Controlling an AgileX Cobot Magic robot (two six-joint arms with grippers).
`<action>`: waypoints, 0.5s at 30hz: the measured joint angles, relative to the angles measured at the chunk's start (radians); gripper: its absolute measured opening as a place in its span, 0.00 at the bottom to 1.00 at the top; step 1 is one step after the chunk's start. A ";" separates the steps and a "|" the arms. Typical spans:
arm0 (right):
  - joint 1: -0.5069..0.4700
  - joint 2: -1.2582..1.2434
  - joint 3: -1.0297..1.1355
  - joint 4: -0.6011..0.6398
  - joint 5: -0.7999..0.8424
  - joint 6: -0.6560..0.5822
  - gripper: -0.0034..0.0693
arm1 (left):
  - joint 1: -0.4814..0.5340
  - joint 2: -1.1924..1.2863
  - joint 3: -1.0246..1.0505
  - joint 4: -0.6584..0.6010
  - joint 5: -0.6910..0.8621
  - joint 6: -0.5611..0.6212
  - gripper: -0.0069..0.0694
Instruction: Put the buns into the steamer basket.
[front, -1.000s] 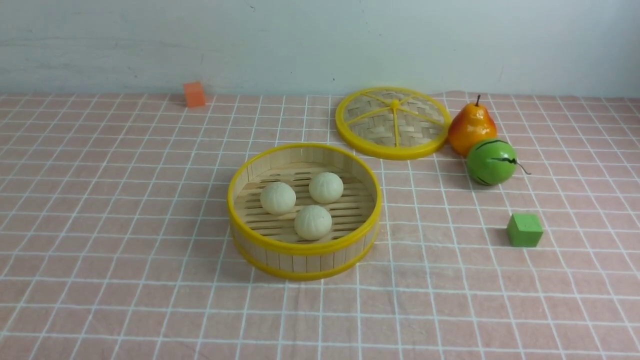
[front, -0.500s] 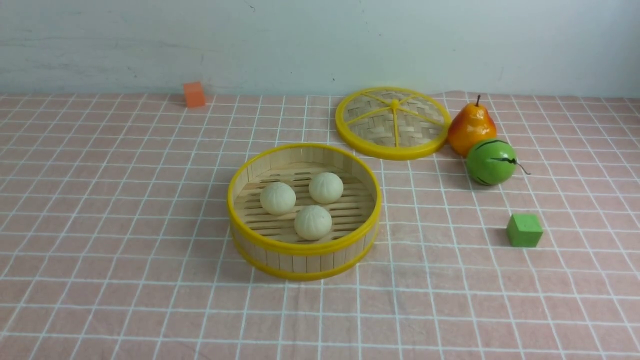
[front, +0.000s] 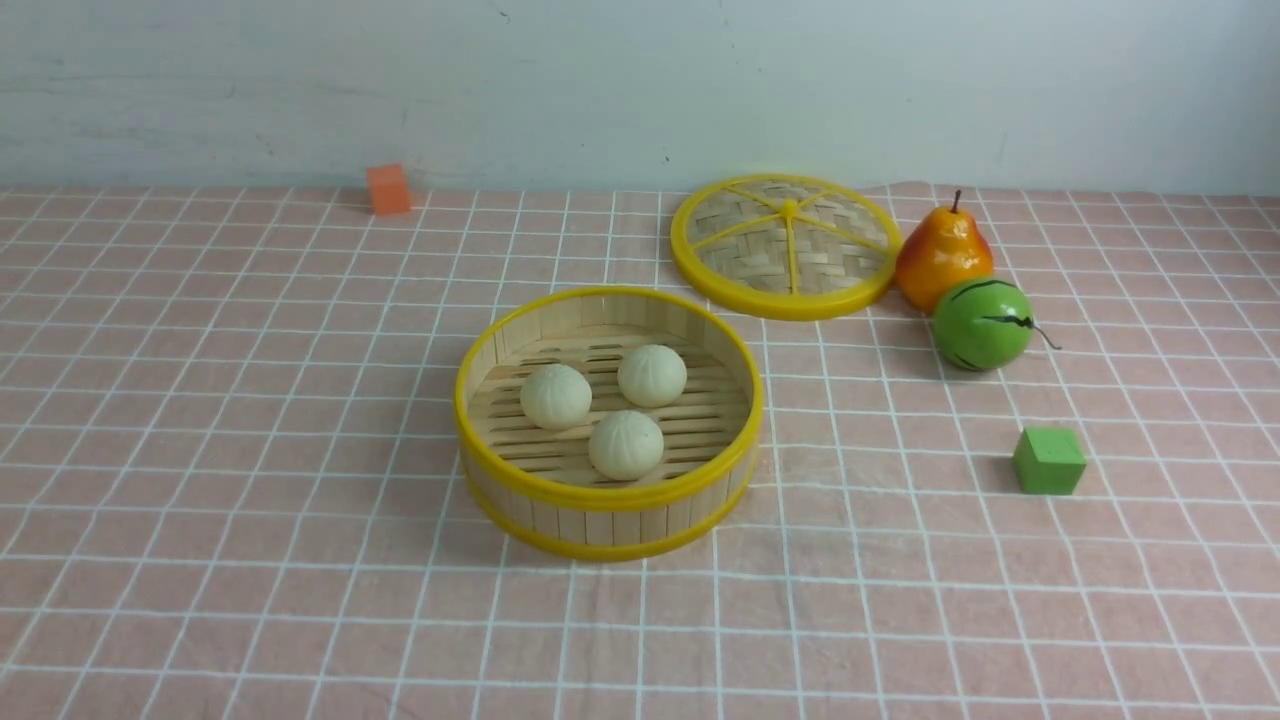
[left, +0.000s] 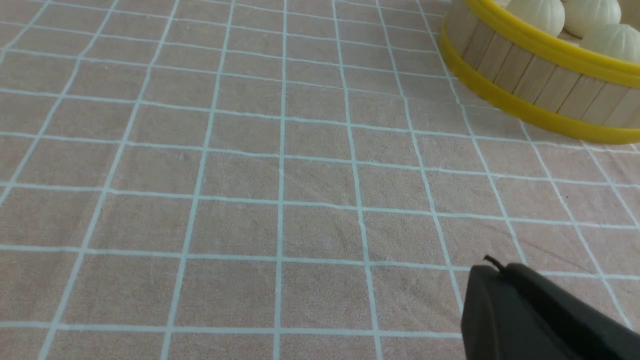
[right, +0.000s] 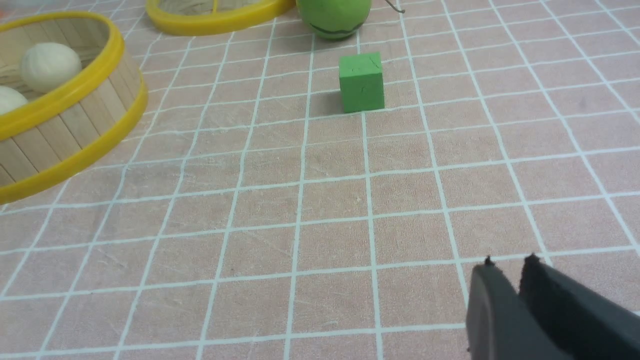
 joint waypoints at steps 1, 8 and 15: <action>0.000 0.000 0.000 0.000 0.000 0.000 0.17 | 0.000 0.000 0.000 0.000 0.000 0.000 0.07; 0.000 0.000 0.000 0.000 0.000 0.000 0.18 | 0.000 0.000 0.000 0.000 0.000 0.000 0.07; 0.000 0.000 0.000 0.000 0.000 0.000 0.18 | 0.000 0.000 0.000 0.000 0.000 0.000 0.07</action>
